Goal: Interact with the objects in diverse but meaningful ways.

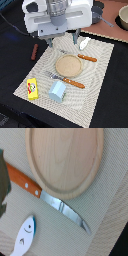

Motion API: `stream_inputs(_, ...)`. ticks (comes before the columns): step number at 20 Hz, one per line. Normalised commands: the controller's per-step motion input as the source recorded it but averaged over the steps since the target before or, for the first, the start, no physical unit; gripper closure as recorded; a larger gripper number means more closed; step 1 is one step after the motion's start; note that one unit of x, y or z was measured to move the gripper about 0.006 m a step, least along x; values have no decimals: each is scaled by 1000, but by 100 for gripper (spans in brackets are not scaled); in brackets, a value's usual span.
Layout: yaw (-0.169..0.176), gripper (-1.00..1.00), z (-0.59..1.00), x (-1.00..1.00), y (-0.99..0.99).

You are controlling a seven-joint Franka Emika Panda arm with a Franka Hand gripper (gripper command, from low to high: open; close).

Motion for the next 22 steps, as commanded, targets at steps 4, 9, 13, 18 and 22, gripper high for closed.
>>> stream_inputs(4, 14, -100, 174, 531, -628)
stream_inputs(9, 21, -100, 223, 495, -630)
stream_inputs(13, 27, -100, 233, 457, -639)
stream_inputs(18, 89, -100, 243, 281, -521)
stream_inputs(22, 154, -100, 218, 114, -350)
